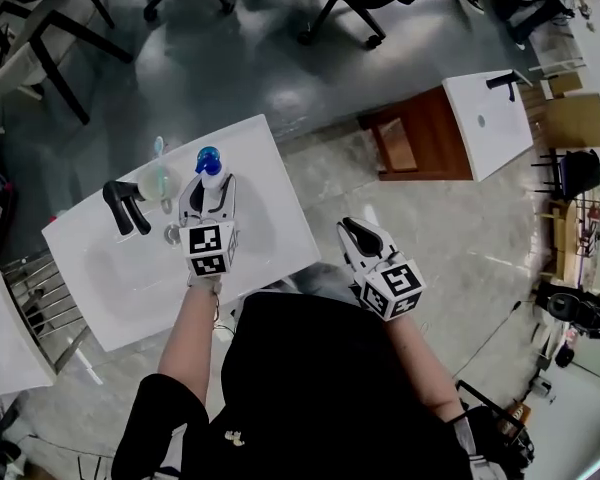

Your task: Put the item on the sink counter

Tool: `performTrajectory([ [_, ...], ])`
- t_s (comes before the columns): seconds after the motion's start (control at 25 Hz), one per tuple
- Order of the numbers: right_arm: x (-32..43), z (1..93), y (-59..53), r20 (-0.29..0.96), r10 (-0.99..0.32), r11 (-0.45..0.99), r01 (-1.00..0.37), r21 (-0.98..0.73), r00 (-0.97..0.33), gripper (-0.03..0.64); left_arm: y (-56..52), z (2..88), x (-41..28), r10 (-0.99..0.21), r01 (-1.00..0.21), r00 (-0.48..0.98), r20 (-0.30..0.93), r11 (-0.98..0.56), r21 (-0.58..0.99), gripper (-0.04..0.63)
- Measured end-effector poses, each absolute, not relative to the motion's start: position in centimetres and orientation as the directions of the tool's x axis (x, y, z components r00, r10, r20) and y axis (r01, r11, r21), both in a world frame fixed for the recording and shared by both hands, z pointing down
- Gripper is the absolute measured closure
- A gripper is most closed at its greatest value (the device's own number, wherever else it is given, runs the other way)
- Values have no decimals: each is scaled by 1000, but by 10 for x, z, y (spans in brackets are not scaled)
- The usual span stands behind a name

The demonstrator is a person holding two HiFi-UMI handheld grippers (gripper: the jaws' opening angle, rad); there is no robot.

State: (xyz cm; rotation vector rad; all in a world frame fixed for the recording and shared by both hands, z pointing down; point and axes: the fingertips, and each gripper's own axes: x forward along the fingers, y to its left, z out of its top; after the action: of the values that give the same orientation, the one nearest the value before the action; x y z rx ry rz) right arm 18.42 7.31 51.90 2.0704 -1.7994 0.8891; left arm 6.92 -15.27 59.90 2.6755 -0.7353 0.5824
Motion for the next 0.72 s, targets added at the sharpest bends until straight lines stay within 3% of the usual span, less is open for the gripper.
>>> performTrajectory([
  [0.72,202,521,107,633,-760,-319,-933,-169,146,552,-165,649,96,-432,-520,779,455,-850,83,388],
])
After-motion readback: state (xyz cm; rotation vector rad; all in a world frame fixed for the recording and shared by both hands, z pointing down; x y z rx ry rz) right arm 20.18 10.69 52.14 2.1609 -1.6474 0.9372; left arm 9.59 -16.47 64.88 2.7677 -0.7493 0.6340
